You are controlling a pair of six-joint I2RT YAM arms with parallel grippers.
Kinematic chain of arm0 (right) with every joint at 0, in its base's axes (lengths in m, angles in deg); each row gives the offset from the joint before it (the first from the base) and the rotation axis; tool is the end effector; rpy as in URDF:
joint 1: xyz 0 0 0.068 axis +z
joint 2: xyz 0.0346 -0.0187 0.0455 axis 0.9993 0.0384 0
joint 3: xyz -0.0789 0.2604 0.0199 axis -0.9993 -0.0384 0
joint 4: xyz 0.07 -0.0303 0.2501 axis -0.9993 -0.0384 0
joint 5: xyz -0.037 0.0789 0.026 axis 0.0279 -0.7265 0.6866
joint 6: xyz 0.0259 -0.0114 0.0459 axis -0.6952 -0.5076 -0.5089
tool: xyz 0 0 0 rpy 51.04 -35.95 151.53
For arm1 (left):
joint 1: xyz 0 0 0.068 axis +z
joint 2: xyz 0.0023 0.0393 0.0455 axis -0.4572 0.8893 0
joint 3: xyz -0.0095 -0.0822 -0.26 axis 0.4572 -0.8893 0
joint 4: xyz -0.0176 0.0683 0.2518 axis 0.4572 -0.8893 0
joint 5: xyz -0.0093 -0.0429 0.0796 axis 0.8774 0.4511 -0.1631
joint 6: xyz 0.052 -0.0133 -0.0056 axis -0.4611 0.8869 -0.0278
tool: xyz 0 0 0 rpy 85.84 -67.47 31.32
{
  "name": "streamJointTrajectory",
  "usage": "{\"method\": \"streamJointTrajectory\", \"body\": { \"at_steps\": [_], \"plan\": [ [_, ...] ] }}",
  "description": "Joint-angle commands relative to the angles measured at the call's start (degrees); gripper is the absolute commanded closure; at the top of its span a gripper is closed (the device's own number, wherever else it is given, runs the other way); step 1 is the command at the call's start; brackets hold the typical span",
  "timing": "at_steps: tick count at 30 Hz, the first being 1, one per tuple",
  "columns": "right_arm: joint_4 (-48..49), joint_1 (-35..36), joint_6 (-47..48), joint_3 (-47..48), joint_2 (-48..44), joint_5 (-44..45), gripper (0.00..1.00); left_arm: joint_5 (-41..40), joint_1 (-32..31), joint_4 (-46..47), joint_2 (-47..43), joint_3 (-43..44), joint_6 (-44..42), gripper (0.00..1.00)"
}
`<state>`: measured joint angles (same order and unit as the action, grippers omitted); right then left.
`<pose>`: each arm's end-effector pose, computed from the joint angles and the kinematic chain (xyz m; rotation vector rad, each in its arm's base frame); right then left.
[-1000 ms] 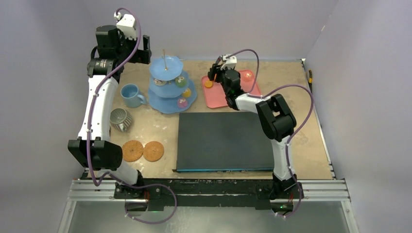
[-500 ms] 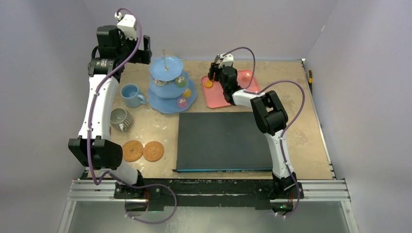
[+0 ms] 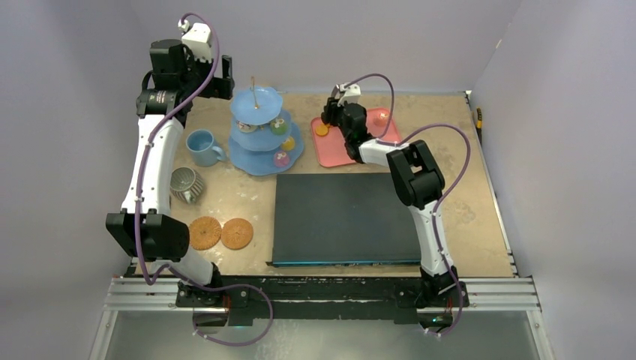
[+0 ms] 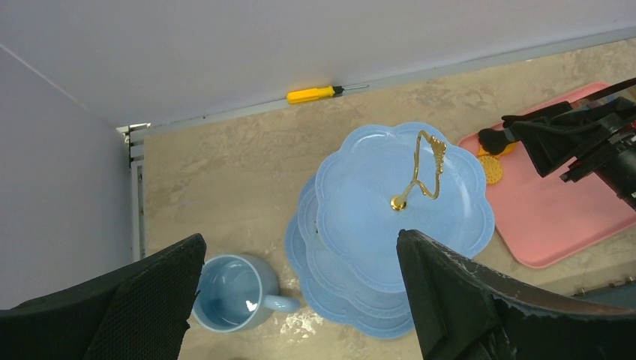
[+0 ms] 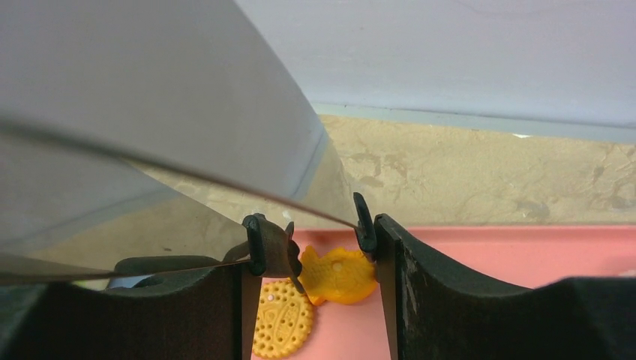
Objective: Serve the afternoon tea
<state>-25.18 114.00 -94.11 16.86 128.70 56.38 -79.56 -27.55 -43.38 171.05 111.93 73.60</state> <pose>0.4774 0.2274 0.1759 -0.0868 1.6415 0.3303 0.3504 -0.0075 0.4526 0.1637 1.9429 -0.1162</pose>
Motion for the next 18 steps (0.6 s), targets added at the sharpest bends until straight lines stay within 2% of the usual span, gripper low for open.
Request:
{"method": "streamJointTrajectory", "body": {
  "at_steps": [1, 12, 18],
  "plan": [
    [1.69, -0.14, 0.51, -4.70, -6.73, 0.51, 0.59, 0.82, 0.21, 1.11, -0.37, 1.41, -0.78, 0.01],
    [5.10, -0.09, 1.67, -10.50, -17.48, 1.40, 0.60, 1.35, 0.25, 1.27, -1.85, 1.38, -0.61, 0.01],
    [2.35, -0.31, 2.44, -10.53, -15.98, -0.77, 0.54, 1.42, 0.25, 1.28, -2.14, 1.31, -0.64, 0.01]
  ]
}}
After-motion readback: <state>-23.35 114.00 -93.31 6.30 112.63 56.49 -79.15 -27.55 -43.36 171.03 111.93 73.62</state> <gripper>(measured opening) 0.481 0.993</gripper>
